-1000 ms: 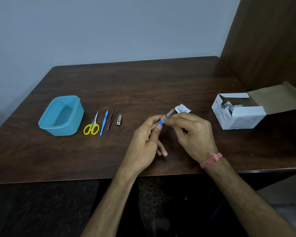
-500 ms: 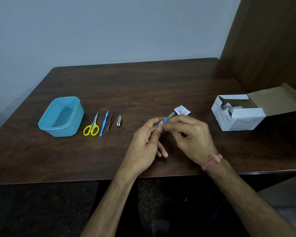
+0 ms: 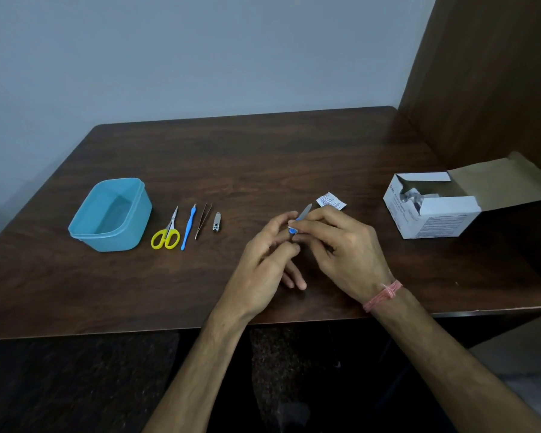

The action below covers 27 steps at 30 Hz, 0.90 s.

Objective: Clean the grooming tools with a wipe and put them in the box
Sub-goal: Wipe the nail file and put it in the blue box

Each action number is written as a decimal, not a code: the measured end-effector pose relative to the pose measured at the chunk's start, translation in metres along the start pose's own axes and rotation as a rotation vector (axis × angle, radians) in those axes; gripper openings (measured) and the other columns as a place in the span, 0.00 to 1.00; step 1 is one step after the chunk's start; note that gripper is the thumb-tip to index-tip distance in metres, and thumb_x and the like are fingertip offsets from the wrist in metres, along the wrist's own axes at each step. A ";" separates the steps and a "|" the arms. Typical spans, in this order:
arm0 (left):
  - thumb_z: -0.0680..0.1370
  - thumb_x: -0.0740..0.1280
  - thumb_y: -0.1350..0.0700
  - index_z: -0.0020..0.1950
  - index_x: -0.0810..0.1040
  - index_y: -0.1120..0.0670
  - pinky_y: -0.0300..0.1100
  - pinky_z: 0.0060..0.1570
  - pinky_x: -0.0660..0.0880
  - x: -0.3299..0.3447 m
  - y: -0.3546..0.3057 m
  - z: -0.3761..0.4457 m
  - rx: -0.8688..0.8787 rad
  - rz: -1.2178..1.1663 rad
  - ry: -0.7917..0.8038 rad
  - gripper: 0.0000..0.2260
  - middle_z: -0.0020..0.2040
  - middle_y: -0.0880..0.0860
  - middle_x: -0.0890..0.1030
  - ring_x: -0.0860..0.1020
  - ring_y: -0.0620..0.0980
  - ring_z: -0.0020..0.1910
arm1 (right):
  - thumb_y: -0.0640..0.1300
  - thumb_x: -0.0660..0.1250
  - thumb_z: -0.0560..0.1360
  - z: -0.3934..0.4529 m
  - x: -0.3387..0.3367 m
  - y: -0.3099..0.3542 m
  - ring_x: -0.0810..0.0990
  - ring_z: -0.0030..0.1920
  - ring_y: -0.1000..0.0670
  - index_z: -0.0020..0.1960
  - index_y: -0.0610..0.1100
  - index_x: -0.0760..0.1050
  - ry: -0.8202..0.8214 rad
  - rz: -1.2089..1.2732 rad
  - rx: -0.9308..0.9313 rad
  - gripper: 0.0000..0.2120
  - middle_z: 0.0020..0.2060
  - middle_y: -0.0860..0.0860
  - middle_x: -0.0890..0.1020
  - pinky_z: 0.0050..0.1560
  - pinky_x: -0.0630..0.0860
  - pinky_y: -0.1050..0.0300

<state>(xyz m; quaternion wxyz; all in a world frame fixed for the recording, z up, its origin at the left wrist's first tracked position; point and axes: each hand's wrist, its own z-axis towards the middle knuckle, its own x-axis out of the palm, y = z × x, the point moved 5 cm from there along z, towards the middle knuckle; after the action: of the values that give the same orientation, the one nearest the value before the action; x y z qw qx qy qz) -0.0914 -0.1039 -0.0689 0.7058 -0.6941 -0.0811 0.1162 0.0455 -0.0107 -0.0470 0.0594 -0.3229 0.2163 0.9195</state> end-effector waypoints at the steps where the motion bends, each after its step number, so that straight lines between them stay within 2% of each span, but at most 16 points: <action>1: 0.85 0.61 0.57 0.81 0.73 0.49 0.43 0.36 0.80 0.000 -0.001 0.000 -0.010 -0.012 -0.003 0.22 0.63 0.52 0.89 0.87 0.58 0.34 | 0.37 0.74 0.82 0.000 0.000 0.000 0.85 0.47 0.54 0.62 0.49 0.88 0.003 -0.016 -0.001 0.12 0.54 0.55 0.86 0.42 0.84 0.49; 4: 0.83 0.58 0.52 0.80 0.75 0.50 0.42 0.35 0.80 -0.001 -0.002 0.001 -0.024 -0.024 -0.019 0.24 0.62 0.54 0.89 0.87 0.58 0.34 | 0.37 0.73 0.84 0.000 0.000 0.000 0.86 0.50 0.51 0.61 0.49 0.89 -0.021 -0.040 -0.012 0.11 0.54 0.55 0.86 0.43 0.84 0.47; 8: 0.93 0.56 0.51 0.75 0.79 0.52 0.40 0.32 0.79 -0.004 -0.003 0.002 -0.025 -0.094 -0.102 0.17 0.61 0.53 0.89 0.86 0.55 0.31 | 0.38 0.73 0.85 0.000 -0.002 0.003 0.87 0.52 0.48 0.60 0.48 0.89 -0.064 -0.024 -0.056 0.09 0.55 0.54 0.88 0.44 0.85 0.45; 12: 0.91 0.61 0.50 0.70 0.84 0.54 0.37 0.26 0.75 -0.011 -0.005 0.004 -0.044 -0.146 -0.170 0.15 0.48 0.54 0.90 0.82 0.50 0.26 | 0.35 0.73 0.84 -0.003 0.002 0.011 0.88 0.50 0.46 0.60 0.46 0.88 -0.054 -0.015 -0.142 0.10 0.56 0.53 0.88 0.41 0.85 0.45; 15: 0.90 0.65 0.50 0.67 0.86 0.54 0.35 0.21 0.65 -0.015 -0.006 0.005 -0.064 -0.149 -0.172 0.13 0.34 0.48 0.83 0.73 0.45 0.22 | 0.35 0.73 0.84 -0.004 0.004 0.012 0.88 0.50 0.46 0.60 0.46 0.88 -0.038 0.025 -0.165 0.10 0.57 0.53 0.88 0.41 0.85 0.45; 16: 0.89 0.66 0.51 0.66 0.87 0.54 0.35 0.21 0.63 -0.017 -0.005 0.006 -0.076 -0.154 -0.178 0.13 0.32 0.47 0.81 0.71 0.44 0.21 | 0.35 0.73 0.84 -0.005 0.004 0.013 0.88 0.50 0.47 0.60 0.47 0.89 -0.029 0.024 -0.171 0.10 0.57 0.54 0.88 0.41 0.85 0.45; 22: 0.86 0.71 0.50 0.58 0.88 0.55 0.34 0.19 0.60 -0.023 0.000 0.011 -0.095 -0.185 -0.209 0.10 0.39 0.57 0.80 0.68 0.43 0.20 | 0.37 0.72 0.85 -0.006 0.006 0.015 0.88 0.53 0.48 0.63 0.49 0.89 -0.014 -0.060 -0.229 0.12 0.61 0.52 0.88 0.40 0.85 0.47; 27: 0.88 0.69 0.52 0.57 0.85 0.54 0.34 0.18 0.60 -0.026 0.001 0.011 -0.084 -0.245 -0.260 0.08 0.36 0.55 0.82 0.68 0.43 0.18 | 0.34 0.70 0.83 -0.005 0.009 0.018 0.87 0.53 0.49 0.70 0.52 0.85 0.035 -0.169 -0.215 0.20 0.64 0.53 0.85 0.33 0.83 0.49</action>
<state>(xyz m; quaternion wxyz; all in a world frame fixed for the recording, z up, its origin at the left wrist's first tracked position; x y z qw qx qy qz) -0.1199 -0.1003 -0.0686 0.6685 -0.6872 -0.2601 0.1146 0.0367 -0.0295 -0.0492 0.0978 -0.3603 0.0895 0.9234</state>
